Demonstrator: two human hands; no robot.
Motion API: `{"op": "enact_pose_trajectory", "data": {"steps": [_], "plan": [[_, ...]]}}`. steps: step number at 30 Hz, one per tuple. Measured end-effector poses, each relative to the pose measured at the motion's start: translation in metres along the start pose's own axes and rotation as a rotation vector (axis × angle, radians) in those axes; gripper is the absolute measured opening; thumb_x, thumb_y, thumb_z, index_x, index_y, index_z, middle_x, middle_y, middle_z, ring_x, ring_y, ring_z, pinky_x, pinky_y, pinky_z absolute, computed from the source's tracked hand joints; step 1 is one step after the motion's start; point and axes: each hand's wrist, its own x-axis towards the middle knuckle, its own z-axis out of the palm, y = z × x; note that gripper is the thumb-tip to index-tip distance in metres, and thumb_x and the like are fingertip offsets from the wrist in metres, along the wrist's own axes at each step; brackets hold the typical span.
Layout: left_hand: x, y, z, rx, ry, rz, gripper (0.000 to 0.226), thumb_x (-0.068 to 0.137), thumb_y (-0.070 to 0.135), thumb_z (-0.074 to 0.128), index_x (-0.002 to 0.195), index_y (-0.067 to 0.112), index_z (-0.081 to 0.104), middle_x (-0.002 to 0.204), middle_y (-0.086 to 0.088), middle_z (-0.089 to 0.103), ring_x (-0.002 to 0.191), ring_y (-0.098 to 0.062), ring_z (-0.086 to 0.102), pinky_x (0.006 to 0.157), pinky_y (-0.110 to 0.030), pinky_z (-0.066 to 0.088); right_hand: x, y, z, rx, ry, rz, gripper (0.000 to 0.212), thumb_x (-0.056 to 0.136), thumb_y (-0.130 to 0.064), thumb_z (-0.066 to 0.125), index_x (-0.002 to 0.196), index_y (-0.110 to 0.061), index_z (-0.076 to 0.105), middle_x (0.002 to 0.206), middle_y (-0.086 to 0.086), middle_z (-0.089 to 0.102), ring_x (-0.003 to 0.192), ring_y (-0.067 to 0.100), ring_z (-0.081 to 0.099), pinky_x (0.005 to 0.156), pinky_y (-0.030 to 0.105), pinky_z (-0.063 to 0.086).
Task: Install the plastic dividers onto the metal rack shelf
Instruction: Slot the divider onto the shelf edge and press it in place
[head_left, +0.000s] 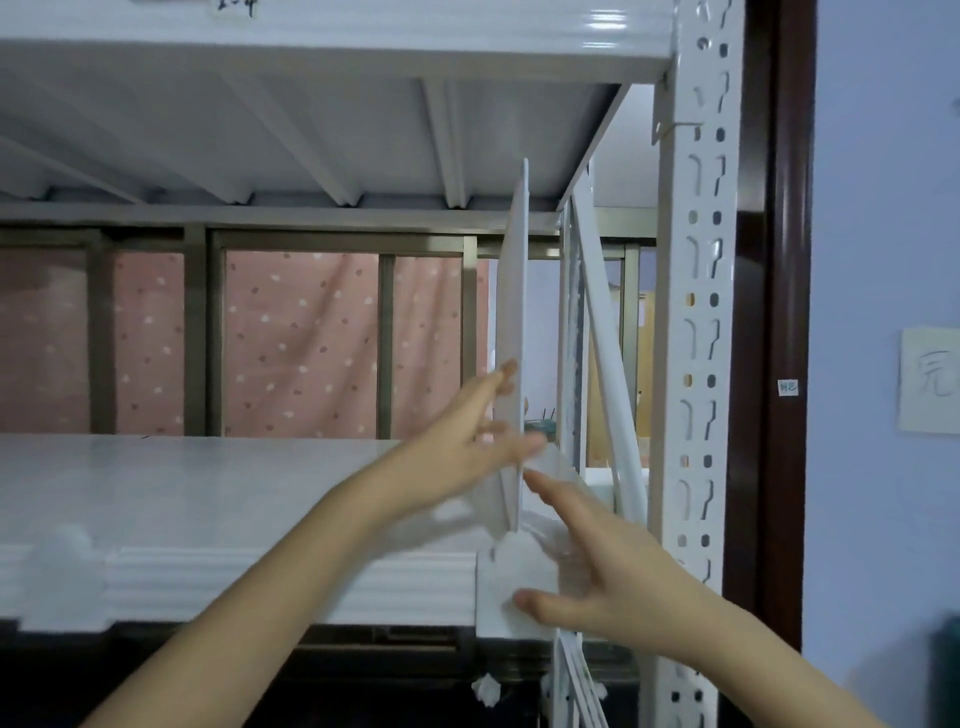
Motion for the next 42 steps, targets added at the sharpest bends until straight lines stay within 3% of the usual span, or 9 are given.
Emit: {"op": "enact_pose_trajectory", "data": {"steps": [4,7,9,15,19,29,33,36,42], "plan": [[-0.065,-0.018,0.035,0.592,-0.102,-0.040,0.088,0.078,0.072,0.046,0.149,0.039,0.005,0.144,0.025,0.032,0.126,0.003,0.038,0.107,-0.023,0.033,-0.019,0.004,0.015,-0.310,0.089,-0.160,0.087,0.071,-0.065,0.061,0.144,-0.023,0.040,0.131,-0.013,0.054,0.115,0.005,0.055,0.092,0.015,0.042],[-0.089,-0.029,0.050,0.883,0.064,0.159,0.083,0.074,0.074,0.044,0.140,0.024,0.035,0.127,0.019,0.054,0.111,0.004,0.051,0.101,-0.013,0.026,-0.023,0.010,0.027,-0.424,0.187,-0.201,0.090,0.057,-0.069,0.059,0.130,-0.017,0.051,0.116,-0.011,0.064,0.103,0.005,0.059,0.085,0.015,0.044],[-0.092,-0.039,0.054,0.971,0.154,0.216,0.081,0.066,0.075,0.048,0.125,0.020,0.051,0.115,0.013,0.064,0.106,-0.003,0.060,0.099,-0.021,0.029,-0.023,0.014,0.032,-0.479,0.221,-0.219,0.088,0.057,-0.069,0.058,0.128,-0.017,0.049,0.118,-0.009,0.064,0.108,0.006,0.051,0.092,0.017,0.042],[-0.088,-0.067,0.059,1.076,0.339,0.368,0.074,0.061,0.064,0.067,0.116,0.018,0.049,0.105,0.002,0.069,0.099,-0.020,0.067,0.091,-0.030,0.038,-0.021,0.023,0.042,-0.528,0.324,-0.243,0.067,0.074,-0.058,0.051,0.126,-0.015,0.048,0.119,-0.002,0.065,0.108,0.011,0.049,0.091,0.026,0.035],[-0.084,-0.073,0.062,1.140,0.438,0.383,0.066,0.066,0.064,0.061,0.112,0.018,0.051,0.100,-0.001,0.072,0.095,-0.024,0.069,0.087,-0.033,0.040,-0.021,0.026,0.044,-0.557,0.340,-0.258,0.067,0.080,-0.059,0.048,0.129,-0.013,0.046,0.120,0.002,0.066,0.109,0.013,0.049,0.092,0.029,0.035],[-0.085,-0.077,0.048,1.166,0.332,0.472,0.060,0.073,0.055,0.055,0.113,0.012,0.048,0.106,-0.005,0.071,0.093,-0.024,0.069,0.080,-0.031,0.055,-0.021,0.027,0.046,-0.577,0.361,-0.242,0.071,0.079,-0.065,0.052,0.132,-0.017,0.047,0.112,-0.003,0.065,0.096,0.016,0.061,0.074,0.029,0.052],[-0.089,-0.078,0.044,1.135,0.321,0.458,0.060,0.072,0.051,0.057,0.115,0.009,0.048,0.108,-0.010,0.069,0.099,-0.024,0.067,0.088,-0.031,0.052,-0.018,0.023,0.050,-0.606,0.392,-0.218,0.070,0.077,-0.068,0.050,0.131,-0.022,0.047,0.104,-0.002,0.064,0.084,0.020,0.061,0.066,0.032,0.049],[-0.098,-0.081,0.044,1.164,0.391,0.388,0.059,0.071,0.053,0.060,0.115,0.014,0.049,0.110,-0.010,0.069,0.109,-0.032,0.063,0.099,-0.045,0.043,-0.014,0.019,0.051,-0.628,0.418,-0.226,0.070,0.076,-0.070,0.049,0.130,-0.025,0.047,0.095,-0.001,0.062,0.075,0.022,0.056,0.061,0.034,0.044],[-0.109,-0.084,0.035,1.261,0.448,0.288,0.059,0.069,0.059,0.057,0.114,0.022,0.051,0.103,-0.010,0.071,0.095,-0.033,0.068,0.084,-0.044,0.053,-0.005,0.008,0.050,-0.686,0.414,-0.244,0.074,0.075,-0.074,0.043,0.131,-0.026,0.049,0.076,0.000,0.052,0.062,0.023,0.048,0.057,0.035,0.038]]}}
